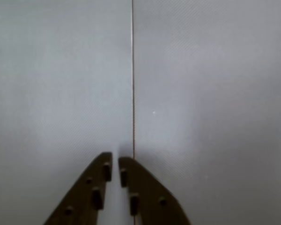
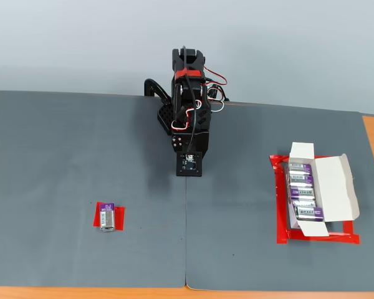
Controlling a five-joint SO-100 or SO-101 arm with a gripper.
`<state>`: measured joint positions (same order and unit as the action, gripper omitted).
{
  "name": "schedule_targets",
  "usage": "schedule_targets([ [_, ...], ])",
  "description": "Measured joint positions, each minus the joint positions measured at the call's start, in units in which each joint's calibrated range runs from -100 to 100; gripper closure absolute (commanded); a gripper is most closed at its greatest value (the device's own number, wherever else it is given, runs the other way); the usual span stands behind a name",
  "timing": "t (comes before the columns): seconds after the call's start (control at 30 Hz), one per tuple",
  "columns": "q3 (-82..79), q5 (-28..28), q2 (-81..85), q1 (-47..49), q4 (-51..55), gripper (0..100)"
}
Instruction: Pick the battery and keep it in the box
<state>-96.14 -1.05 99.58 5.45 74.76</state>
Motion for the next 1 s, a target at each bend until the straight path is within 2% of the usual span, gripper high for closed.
schedule_targets([
  [0.57, 0.54, 0.0, -1.87, -0.15, -1.04, 98],
  [1.0, 19.04, 0.1, -29.65, -7.37, -11.45, 98],
])
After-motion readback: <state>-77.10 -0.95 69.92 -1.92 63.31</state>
